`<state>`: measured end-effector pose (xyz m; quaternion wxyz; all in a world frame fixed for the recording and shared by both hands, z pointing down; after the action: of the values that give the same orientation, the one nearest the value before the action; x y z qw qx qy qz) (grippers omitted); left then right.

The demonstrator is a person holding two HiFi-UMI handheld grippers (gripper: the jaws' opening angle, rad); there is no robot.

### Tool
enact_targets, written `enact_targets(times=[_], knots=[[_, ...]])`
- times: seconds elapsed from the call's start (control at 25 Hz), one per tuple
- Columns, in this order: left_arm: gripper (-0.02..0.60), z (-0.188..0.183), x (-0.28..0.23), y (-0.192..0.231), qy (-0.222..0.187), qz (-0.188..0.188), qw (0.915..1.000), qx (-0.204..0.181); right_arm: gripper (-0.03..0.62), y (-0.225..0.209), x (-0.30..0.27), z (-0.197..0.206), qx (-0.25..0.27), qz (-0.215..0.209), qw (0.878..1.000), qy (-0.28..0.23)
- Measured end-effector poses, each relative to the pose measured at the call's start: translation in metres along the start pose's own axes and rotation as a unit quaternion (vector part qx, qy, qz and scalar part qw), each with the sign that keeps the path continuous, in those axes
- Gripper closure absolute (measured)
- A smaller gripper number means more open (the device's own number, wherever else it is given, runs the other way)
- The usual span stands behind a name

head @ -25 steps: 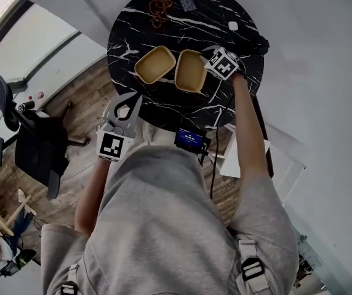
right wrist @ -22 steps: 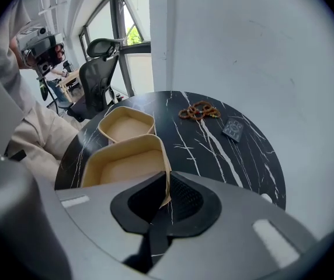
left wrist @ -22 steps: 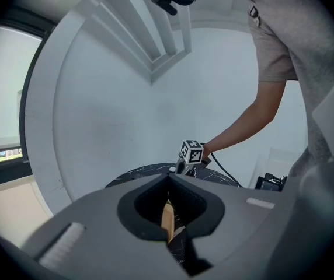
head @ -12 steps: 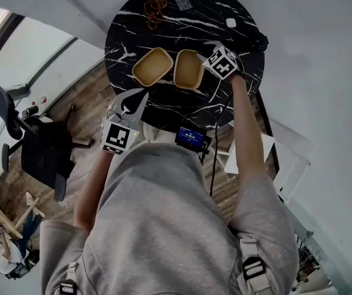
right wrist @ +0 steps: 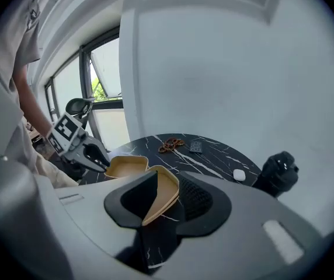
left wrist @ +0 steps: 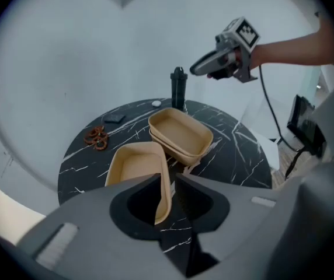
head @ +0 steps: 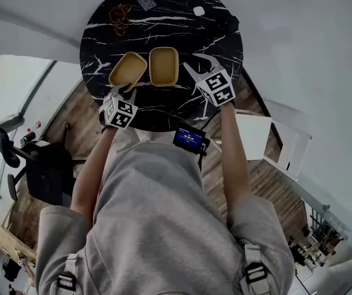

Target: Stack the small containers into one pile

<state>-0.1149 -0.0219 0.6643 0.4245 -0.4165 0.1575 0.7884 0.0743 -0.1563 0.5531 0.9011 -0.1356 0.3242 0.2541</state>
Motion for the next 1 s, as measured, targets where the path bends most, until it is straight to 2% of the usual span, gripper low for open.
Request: enact_targets(times=[0.12, 0.32, 0.52, 0.64, 0.72, 0.84, 0.92, 1.0], knots=[[0.492, 0.008, -0.018, -0.001, 0.03, -0.013, 0.9994, -0.009, 0.464, 0.005, 0.025, 0.016, -0.023, 0.013, 1.0, -0.013], [0.474, 0.015, -0.035, -0.009, 0.064, -0.006, 0.9978, -0.016, 0.467, -0.004, 0.049, 0.042, -0.05, 0.035, 0.998, -0.012], [0.505, 0.023, -0.045, -0.017, 0.087, 0.003, 0.9961, -0.01, 0.47, -0.003, 0.057, 0.053, -0.06, 0.039, 0.997, -0.013], [0.558, 0.03, -0.045, -0.018, 0.104, 0.001, 0.9946, -0.008, 0.473, 0.001, 0.054, 0.055, -0.059, 0.035, 0.998, -0.012], [0.561, 0.034, -0.041, -0.016, 0.11, -0.004, 0.994, 0.0, 0.474, 0.006, 0.052, 0.055, -0.051, 0.03, 0.998, -0.007], [0.563, 0.032, -0.024, -0.009, 0.091, -0.022, 0.995, 0.034, 0.476, 0.015, 0.049, 0.054, -0.041, 0.019, 0.999, -0.003], [0.565, 0.022, -0.005, -0.003, 0.062, -0.039, 0.995, 0.068, 0.479, 0.021, 0.047, 0.05, -0.04, 0.012, 0.999, -0.004], [0.565, 0.004, 0.017, 0.0, 0.018, -0.058, 0.9948, 0.082, 0.493, 0.03, 0.045, 0.043, -0.043, 0.004, 0.999, -0.007]])
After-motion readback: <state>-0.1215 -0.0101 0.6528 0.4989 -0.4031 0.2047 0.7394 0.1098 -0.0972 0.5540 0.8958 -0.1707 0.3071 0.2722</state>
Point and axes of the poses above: the fingertips, and each gripper's own axes: x backward along the fingers, y to its left, z out of its underside, the point moved 3 cm from there along x, backward along the fingers, and after that the axes turned 7 degrees about -x, right-handed, at the moved point
